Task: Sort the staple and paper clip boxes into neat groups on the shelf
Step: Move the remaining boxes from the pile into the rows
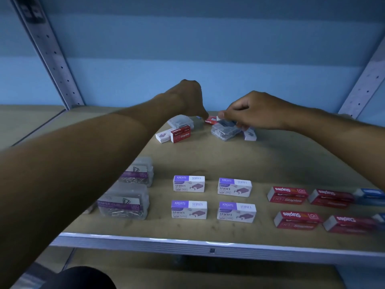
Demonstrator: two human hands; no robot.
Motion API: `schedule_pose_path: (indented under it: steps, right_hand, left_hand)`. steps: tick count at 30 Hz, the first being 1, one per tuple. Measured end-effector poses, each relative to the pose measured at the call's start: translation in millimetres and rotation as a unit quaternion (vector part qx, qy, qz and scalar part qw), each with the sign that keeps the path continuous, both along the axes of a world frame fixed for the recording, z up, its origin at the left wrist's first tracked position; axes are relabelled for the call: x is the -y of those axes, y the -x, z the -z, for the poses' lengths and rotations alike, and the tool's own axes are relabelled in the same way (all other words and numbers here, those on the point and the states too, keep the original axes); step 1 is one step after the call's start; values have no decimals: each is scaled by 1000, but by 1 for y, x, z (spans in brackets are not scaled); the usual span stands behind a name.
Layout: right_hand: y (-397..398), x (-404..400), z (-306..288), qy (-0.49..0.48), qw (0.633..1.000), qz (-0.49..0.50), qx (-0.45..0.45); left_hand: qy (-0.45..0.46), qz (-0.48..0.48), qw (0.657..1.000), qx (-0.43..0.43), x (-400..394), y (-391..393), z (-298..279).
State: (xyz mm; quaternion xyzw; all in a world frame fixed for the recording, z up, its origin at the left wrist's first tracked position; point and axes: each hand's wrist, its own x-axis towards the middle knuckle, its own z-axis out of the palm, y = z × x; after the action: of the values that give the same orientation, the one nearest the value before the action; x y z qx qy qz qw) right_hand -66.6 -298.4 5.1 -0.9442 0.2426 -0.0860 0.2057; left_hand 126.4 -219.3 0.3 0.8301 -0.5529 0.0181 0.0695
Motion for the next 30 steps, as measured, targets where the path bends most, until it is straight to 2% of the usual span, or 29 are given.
schedule_pose_path:
  steps: [6, 12, 16, 20, 23, 27, 30]
  right_hand:
    - [13, -12, -9, -92, 995, 32, -5]
    - [20, -17, -8, -108, 992, 70, -15]
    - [23, -24, -5, -64, 992, 82, -69]
    - [20, -37, -3, 46, 983, 85, -155]
    - [18, -44, 2, 75, 975, 86, -189]
    - [15, -47, 11, 121, 968, 79, -205]
    - [16, -49, 11, 111, 968, 86, -208]
  left_hand:
    - [-34, -7, 999, -24, -18, 17, -19]
    - [-49, -28, 997, -56, -38, 40, -28]
    - [-77, -37, 991, -106, -53, 54, -28]
    - [-108, -54, 983, -138, -62, 63, -19]
    - [-139, -66, 975, -158, -65, 68, -10]
    - [-149, -67, 975, -152, -68, 72, -2]
    - [-144, -66, 977, -140, -68, 72, -1]
